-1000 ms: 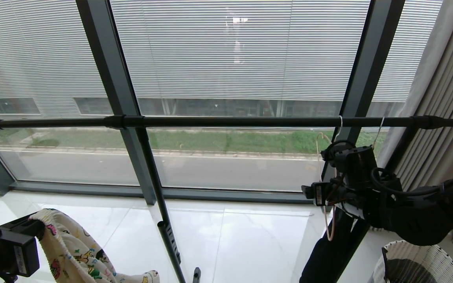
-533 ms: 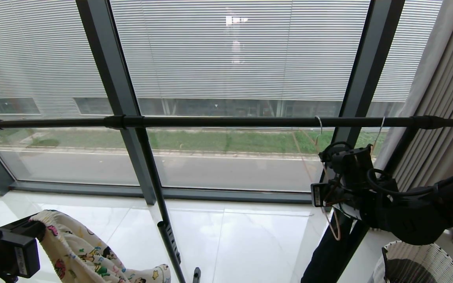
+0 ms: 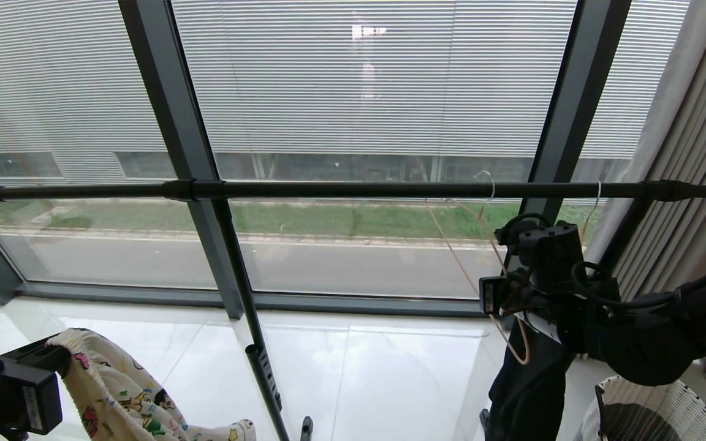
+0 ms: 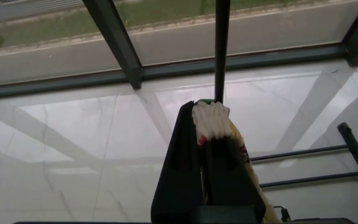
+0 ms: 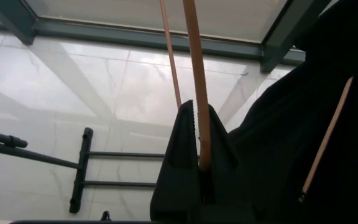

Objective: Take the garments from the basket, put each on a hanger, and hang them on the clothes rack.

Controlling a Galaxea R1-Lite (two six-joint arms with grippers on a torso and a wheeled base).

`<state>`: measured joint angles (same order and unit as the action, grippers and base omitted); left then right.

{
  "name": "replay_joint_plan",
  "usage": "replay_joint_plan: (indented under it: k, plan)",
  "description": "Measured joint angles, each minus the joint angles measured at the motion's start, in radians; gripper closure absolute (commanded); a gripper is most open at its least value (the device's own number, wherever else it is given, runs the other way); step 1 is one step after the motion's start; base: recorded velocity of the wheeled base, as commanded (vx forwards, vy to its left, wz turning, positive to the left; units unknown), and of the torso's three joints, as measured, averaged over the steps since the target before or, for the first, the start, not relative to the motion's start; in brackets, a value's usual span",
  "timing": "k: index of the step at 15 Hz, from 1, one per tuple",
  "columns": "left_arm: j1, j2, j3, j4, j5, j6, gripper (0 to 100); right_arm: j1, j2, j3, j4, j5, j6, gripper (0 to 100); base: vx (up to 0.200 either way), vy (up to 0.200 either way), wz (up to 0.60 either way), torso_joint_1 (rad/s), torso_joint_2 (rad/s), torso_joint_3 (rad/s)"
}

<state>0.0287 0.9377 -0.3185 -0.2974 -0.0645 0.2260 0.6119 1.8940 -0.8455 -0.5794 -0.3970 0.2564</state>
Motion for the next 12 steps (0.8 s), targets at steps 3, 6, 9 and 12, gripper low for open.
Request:
replay_joint_plan:
  k: [3, 6, 9, 12]
  plan:
    - [0.000, -0.004, 0.000, 0.000, 0.000, 0.001, 100, 0.027, -0.022, 0.001, -0.023, -0.002, -0.003, 100, 0.000, 0.000, 0.00, 0.000, 0.00, 0.000]
    - [0.000, -0.014, -0.001, 0.000, 0.000, 0.002, 100, 0.050, -0.054, 0.006, -0.045, -0.003, -0.005, 100, 0.000, 0.000, 0.00, 0.000, 0.00, 0.000]
    - [0.000, -0.019, -0.001, 0.000, 0.000, 0.005, 100, 0.073, -0.086, 0.031, -0.044, -0.003, -0.007, 100, 0.000, 0.000, 0.00, 0.000, 0.00, 0.000]
    - [0.000, -0.027, 0.000, 0.000, 0.001, 0.005, 100, 0.090, -0.121, 0.076, -0.045, -0.002, -0.029, 100, 0.000, 0.000, 0.00, 0.000, 0.00, 0.000]
